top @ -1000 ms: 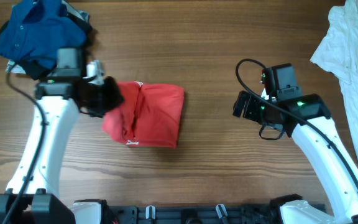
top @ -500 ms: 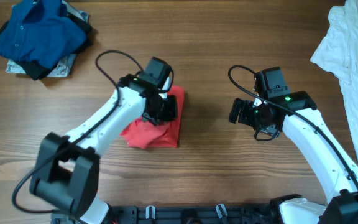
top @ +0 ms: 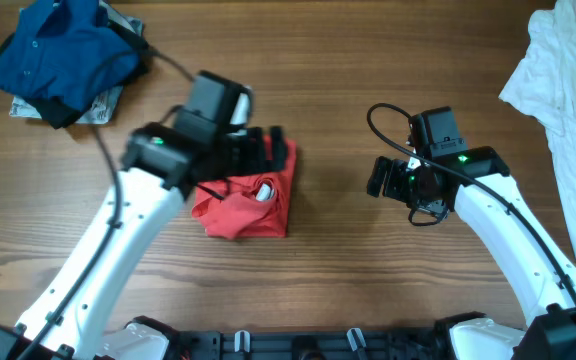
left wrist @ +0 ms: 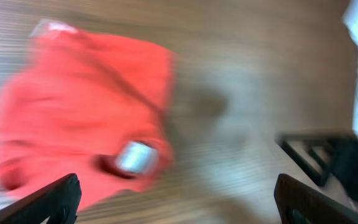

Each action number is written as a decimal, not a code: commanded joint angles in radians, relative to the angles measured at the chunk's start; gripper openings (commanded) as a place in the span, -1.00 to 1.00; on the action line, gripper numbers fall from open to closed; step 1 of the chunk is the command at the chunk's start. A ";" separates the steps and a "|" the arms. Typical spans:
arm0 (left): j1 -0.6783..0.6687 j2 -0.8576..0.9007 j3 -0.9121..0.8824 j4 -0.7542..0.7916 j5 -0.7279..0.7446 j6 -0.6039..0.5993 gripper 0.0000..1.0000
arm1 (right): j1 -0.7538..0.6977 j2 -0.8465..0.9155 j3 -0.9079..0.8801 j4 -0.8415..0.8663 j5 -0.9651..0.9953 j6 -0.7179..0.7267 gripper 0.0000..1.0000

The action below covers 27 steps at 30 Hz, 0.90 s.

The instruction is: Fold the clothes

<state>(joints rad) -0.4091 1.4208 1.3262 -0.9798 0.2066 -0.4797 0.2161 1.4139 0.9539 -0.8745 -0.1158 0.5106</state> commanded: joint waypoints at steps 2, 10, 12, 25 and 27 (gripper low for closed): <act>0.272 0.051 -0.005 -0.086 0.032 -0.037 0.99 | -0.001 0.006 -0.003 0.009 -0.016 -0.011 0.99; 0.336 0.305 -0.096 -0.022 0.191 -0.025 0.92 | -0.001 0.006 -0.003 0.021 -0.035 -0.014 0.99; 0.335 0.357 -0.096 -0.019 0.197 -0.026 0.77 | -0.001 0.006 -0.003 0.022 -0.035 -0.013 0.99; 0.304 0.326 -0.089 0.046 0.395 0.042 -0.92 | -0.001 0.006 -0.003 0.026 -0.035 -0.013 0.99; 0.266 0.274 -0.085 0.069 0.395 0.040 -0.92 | -0.001 0.006 -0.003 0.026 -0.035 -0.013 0.99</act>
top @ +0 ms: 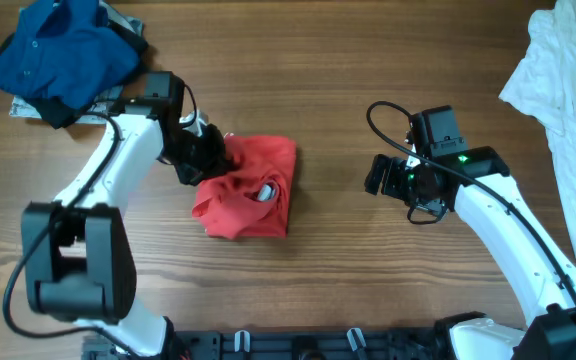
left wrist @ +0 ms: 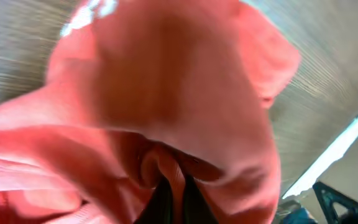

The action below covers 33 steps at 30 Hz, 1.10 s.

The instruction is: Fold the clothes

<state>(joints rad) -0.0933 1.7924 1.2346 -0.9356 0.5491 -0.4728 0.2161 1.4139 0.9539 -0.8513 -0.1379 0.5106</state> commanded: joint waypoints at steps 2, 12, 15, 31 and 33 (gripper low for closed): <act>-0.106 -0.127 0.006 0.089 0.052 -0.034 -0.92 | -0.001 0.006 -0.003 0.004 -0.013 -0.012 0.99; -0.325 -0.104 0.006 0.294 -0.159 -0.113 -0.70 | -0.001 0.006 -0.003 0.002 -0.013 -0.011 0.99; -0.352 -0.037 0.006 0.314 -0.166 -0.139 -0.74 | -0.001 0.006 -0.003 0.002 -0.013 -0.011 0.99; -0.344 -0.257 0.030 0.425 -0.105 -0.107 0.40 | -0.001 0.006 -0.006 -0.013 -0.020 -0.013 0.99; -0.330 -0.447 0.030 0.216 -0.258 -0.025 0.99 | -0.001 0.006 -0.007 -0.013 -0.020 -0.012 0.99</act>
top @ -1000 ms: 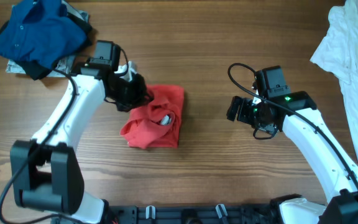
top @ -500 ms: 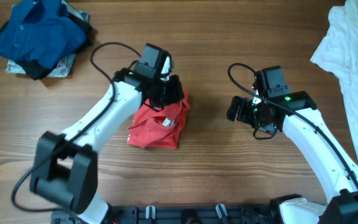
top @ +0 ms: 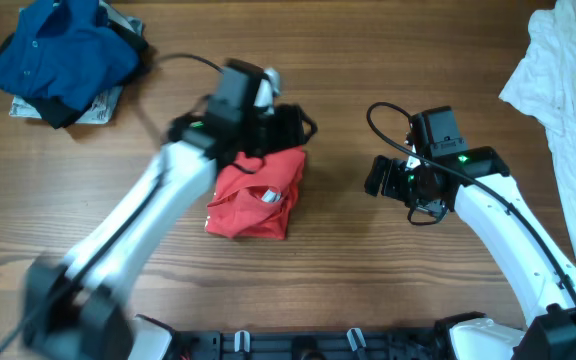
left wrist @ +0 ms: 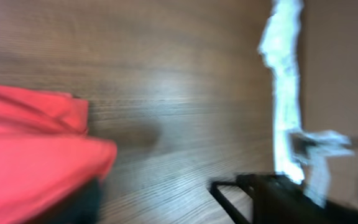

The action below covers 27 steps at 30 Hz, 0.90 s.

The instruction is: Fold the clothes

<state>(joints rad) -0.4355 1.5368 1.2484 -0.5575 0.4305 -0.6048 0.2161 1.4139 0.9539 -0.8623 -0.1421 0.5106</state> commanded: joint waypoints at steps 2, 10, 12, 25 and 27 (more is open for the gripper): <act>0.020 -0.284 0.015 -0.391 -0.269 0.103 0.99 | -0.001 0.006 -0.007 -0.001 -0.016 -0.011 0.99; 0.022 -0.030 -0.177 -0.453 -0.279 0.036 0.95 | 0.000 0.006 -0.007 -0.012 -0.019 -0.014 0.99; 0.021 0.057 -0.180 -0.391 -0.274 0.036 0.93 | 0.000 0.006 -0.007 -0.018 -0.019 -0.014 0.99; -0.021 0.086 -0.156 -0.389 -0.192 -0.033 -0.82 | 0.000 0.006 -0.007 -0.013 -0.019 -0.013 1.00; -0.071 0.036 -0.156 -0.389 -0.192 -0.036 -0.90 | 0.000 0.006 -0.007 -0.013 -0.019 -0.014 1.00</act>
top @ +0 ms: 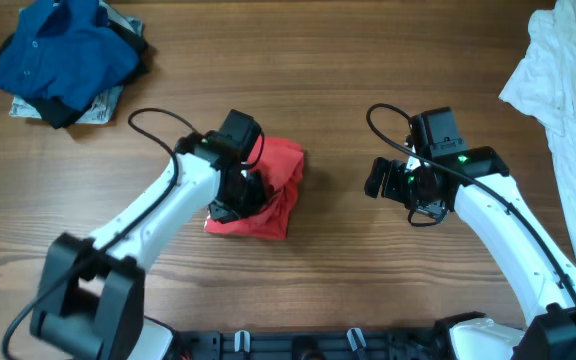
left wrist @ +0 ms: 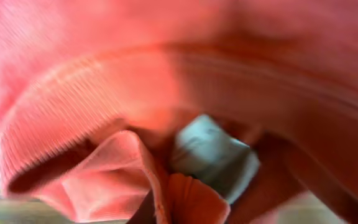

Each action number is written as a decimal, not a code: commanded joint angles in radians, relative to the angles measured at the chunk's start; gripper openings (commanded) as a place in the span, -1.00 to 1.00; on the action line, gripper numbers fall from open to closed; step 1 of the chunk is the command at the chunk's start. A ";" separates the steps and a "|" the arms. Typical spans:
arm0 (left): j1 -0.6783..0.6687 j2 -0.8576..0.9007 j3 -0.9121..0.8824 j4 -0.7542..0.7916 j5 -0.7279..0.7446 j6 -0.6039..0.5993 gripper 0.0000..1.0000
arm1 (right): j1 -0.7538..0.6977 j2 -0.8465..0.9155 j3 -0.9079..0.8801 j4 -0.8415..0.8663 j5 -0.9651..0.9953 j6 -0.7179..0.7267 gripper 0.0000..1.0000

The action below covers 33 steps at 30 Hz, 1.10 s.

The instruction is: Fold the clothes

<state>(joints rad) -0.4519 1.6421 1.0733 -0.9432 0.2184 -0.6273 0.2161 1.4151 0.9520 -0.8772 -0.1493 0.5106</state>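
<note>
A red garment (top: 280, 168) lies folded and bunched at the table's middle left. My left gripper (top: 238, 192) is pressed down onto its left middle. In the left wrist view red cloth (left wrist: 104, 74) fills the frame, a white label (left wrist: 213, 155) shows, and a fold of cloth (left wrist: 185, 202) sits pinched at the bottom centre, hiding the fingers. My right gripper (top: 378, 177) hovers over bare wood right of the garment, fingers apart and holding nothing.
A blue garment (top: 58, 50) is heaped on a small pile at the far left corner. A white garment (top: 558, 90) sprawls along the right edge. Brown wooden table (top: 348, 280) lies between and in front of the arms.
My left gripper has moved from the red garment's far edge down onto its left middle and now pinches a fold. The garment looks more bunched. The right arm has not moved.
My left gripper was open above the red garment's far edge. Then it was at the garment's left edge, shut on a fold. Later it was at the far edge with the garment lying flatter. Now it pinches cloth at the left middle.
</note>
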 commanded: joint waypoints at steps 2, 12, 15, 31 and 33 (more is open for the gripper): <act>-0.113 -0.081 0.019 -0.008 0.020 -0.039 -0.92 | 0.000 0.005 -0.005 0.002 -0.012 -0.013 0.99; -0.316 -0.032 0.019 0.166 -0.002 -0.089 -0.37 | 0.000 0.005 -0.006 0.001 -0.013 -0.010 1.00; -0.316 -0.038 0.021 0.208 0.024 -0.087 -0.32 | -0.001 0.005 -0.006 0.005 -0.012 -0.010 0.99; 0.259 -0.294 0.048 -0.023 -0.193 -0.085 1.00 | 0.246 0.005 -0.005 0.319 -0.283 -0.172 0.77; 0.340 -0.293 0.048 -0.043 -0.210 -0.089 1.00 | 0.343 0.016 -0.005 0.392 -0.226 -0.195 0.71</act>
<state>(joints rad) -0.1898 1.3457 1.1156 -0.9695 0.0631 -0.7162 0.4755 1.4158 0.9501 -0.5385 -0.4885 0.3557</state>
